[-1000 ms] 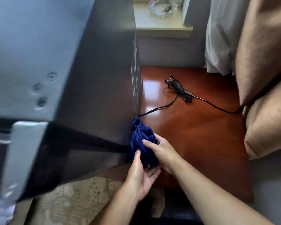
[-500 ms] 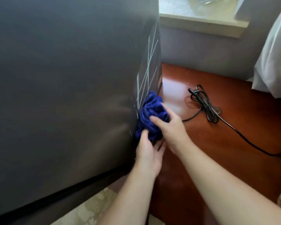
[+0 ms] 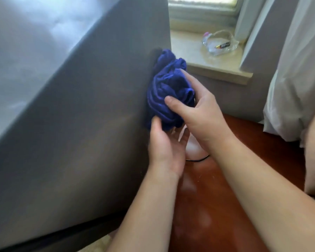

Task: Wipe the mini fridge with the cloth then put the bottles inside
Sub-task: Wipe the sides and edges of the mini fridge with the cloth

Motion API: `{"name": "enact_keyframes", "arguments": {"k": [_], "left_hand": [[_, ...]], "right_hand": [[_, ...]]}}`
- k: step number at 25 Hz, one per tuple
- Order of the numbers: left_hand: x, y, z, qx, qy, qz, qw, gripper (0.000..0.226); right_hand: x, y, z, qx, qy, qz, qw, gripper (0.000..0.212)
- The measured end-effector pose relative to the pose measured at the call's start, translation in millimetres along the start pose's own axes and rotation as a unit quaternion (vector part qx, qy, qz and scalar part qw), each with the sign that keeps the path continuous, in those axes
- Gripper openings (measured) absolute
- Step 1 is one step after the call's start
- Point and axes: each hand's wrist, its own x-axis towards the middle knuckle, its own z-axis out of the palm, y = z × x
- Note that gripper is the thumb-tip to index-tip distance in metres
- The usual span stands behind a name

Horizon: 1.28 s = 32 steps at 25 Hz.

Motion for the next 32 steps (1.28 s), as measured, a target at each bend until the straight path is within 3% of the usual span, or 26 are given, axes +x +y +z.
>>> {"name": "enact_keyframes", "arguments": {"k": [3, 6, 10, 14, 18, 21, 26, 29, 32], "left_hand": [[-39, 19, -2, 0.010, -0.033, 0.020, 0.999, 0.046], [-72, 19, -29, 0.011, -0.012, -0.011, 1.000, 0.042], [-96, -1, -105, 0.047, 0.123, -0.070, 0.989, 0.042], [-109, -28, -189, 0.111, 0.288, -0.130, 0.942, 0.039], [-118, -35, -228, 0.164, 0.329, -0.143, 0.919, 0.034], [-108, -27, -208, 0.146, 0.282, -0.137, 0.938, 0.034], [-82, 5, -112, 0.120, 0.111, -0.093, 0.982, 0.032], [-73, 28, -56, 0.118, 0.023, -0.045, 0.992, 0.031], [-66, 34, -31, 0.127, -0.007, -0.022, 0.992, 0.031]], "right_hand": [[-22, -32, 9, -0.046, -0.022, -0.033, 0.998, 0.073], [-56, -24, 22, -0.062, -0.026, -0.008, 0.998, 0.069], [-123, 38, 50, -0.039, -0.004, 0.091, 0.995, 0.061], [-197, 114, 75, 0.024, 0.017, 0.223, 0.974, 0.043], [-227, 140, 88, 0.072, 0.030, 0.305, 0.949, 0.039], [-206, 124, 85, 0.080, 0.067, 0.279, 0.955, 0.038], [-119, 45, 60, 0.020, 0.083, 0.145, 0.986, 0.042], [-73, -10, 50, -0.001, 0.090, 0.061, 0.994, 0.055], [-49, -28, 42, -0.009, 0.088, 0.025, 0.996, 0.062]]}}
